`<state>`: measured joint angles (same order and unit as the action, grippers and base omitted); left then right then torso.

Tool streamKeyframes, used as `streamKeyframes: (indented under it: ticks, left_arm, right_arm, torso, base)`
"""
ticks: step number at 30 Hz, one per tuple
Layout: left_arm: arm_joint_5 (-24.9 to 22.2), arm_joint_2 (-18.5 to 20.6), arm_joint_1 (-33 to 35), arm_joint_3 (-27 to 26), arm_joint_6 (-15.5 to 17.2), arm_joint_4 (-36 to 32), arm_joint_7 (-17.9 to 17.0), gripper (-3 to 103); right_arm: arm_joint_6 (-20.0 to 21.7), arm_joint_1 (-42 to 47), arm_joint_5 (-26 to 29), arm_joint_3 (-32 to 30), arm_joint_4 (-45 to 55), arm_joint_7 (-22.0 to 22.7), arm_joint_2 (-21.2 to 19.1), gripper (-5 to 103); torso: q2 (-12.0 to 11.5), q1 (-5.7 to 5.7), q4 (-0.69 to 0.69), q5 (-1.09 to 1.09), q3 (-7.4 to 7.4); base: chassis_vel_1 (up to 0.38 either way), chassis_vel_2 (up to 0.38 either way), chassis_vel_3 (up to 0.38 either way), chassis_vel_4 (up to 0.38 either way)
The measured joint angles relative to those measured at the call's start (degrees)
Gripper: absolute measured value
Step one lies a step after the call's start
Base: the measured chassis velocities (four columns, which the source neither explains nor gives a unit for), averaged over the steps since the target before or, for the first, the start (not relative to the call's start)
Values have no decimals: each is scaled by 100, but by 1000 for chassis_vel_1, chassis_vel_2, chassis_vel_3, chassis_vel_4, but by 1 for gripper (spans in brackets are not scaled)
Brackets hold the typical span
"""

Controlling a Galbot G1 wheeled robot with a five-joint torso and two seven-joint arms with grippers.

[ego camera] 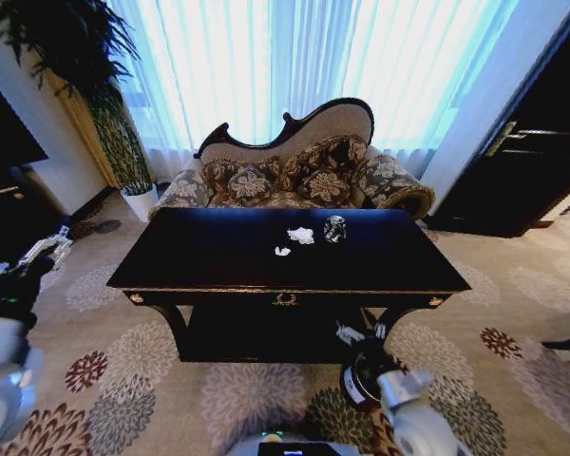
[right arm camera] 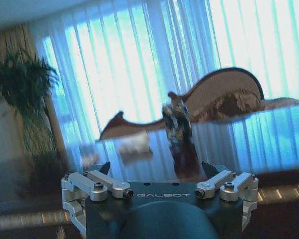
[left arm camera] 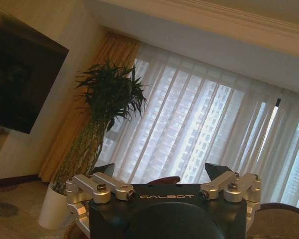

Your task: Move to the front of the table and place the trash on the table into the trash bin.

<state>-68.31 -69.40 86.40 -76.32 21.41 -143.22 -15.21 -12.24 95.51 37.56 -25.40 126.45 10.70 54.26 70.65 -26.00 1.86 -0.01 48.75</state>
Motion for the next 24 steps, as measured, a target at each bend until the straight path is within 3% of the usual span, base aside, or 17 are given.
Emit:
streamKeyframes:
  ticks: [8,18,24]
  left_arm:
    - [-122,35,23,-84,-12,-4,17,100]
    - [128,113,-156,307,-82,169,116,100]
    - [128,238,-194,265,-121,438,165,100]
  right_arm:
    - [786,-634,988,88,576,420,-230,100]
    - [1051,-1988,1095,194,-28,489,-621,100]
    - [1130,-3401,956,873,-1016,357,-963,100]
  torso:
    - [0,0,-2,0,0]
    - [0,0,1,0,0]
    - [0,-1,0,-1,1]
  base:
    - [0,0,0,0]
    - [0,0,0,0]
    - [0,0,0,0]
